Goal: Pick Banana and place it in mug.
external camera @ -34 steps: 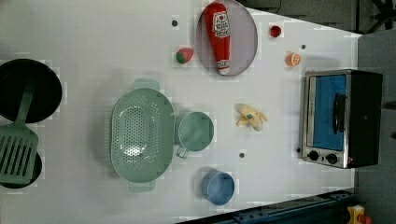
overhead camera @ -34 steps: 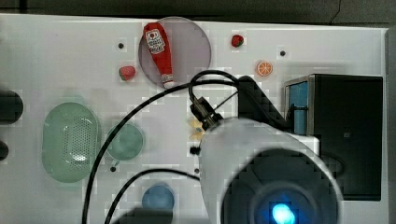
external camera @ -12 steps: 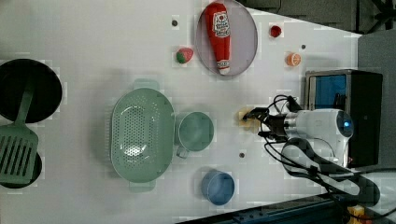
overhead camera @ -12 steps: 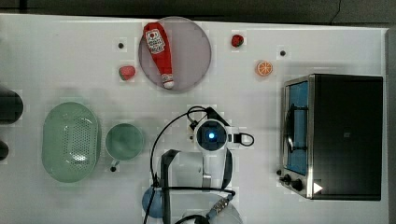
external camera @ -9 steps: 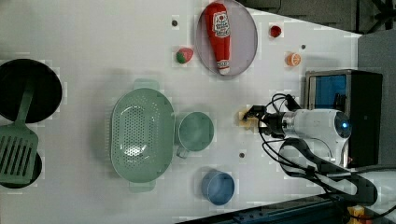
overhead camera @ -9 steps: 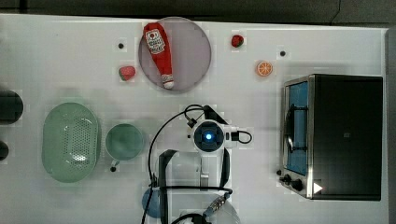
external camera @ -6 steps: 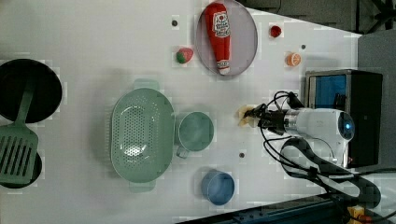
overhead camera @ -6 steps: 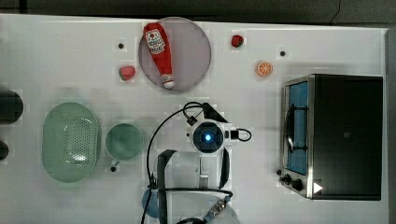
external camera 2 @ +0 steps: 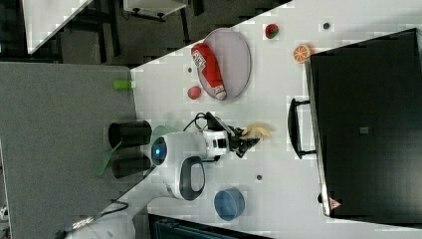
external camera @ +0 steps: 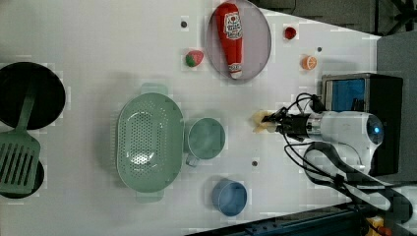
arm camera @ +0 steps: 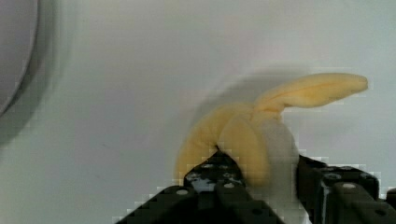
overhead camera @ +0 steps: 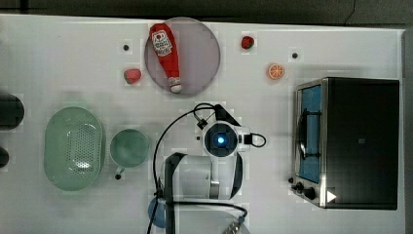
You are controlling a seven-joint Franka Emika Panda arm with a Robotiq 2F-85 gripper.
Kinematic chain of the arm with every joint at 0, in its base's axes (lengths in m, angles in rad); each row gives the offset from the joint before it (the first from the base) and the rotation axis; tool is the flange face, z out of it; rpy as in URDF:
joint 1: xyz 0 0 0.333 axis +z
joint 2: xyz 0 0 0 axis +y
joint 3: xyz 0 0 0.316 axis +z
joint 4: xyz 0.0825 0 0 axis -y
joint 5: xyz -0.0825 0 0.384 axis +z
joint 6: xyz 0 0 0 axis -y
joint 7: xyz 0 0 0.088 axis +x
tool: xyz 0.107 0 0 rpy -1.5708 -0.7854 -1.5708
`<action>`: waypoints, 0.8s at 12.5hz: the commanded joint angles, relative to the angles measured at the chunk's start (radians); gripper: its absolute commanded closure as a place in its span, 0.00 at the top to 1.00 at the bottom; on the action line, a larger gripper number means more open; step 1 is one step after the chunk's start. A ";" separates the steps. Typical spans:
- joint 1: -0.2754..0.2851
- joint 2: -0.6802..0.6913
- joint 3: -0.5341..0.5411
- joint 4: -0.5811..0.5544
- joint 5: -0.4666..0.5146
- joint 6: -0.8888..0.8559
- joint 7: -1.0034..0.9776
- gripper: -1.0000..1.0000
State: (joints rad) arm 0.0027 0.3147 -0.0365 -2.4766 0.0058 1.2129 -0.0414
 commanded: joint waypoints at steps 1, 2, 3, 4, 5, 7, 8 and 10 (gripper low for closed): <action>-0.011 -0.202 -0.013 0.029 -0.013 -0.163 0.009 0.34; -0.011 -0.266 -0.011 0.050 -0.013 -0.232 0.009 0.34; -0.011 -0.325 -0.012 0.071 -0.013 -0.336 0.009 0.34; -0.011 -0.381 -0.011 0.097 -0.013 -0.446 0.009 0.34; -0.011 -0.432 -0.011 0.134 -0.013 -0.549 0.009 0.34; -0.012 -0.512 -0.013 0.218 -0.013 -0.730 0.009 0.34; -0.010 -0.540 -0.008 0.257 -0.013 -0.801 0.009 0.34; -0.002 -0.573 0.018 0.310 -0.013 -0.891 0.014 0.34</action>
State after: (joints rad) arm -0.0119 -0.2993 -0.0277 -2.1641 0.0041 0.3369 -0.0355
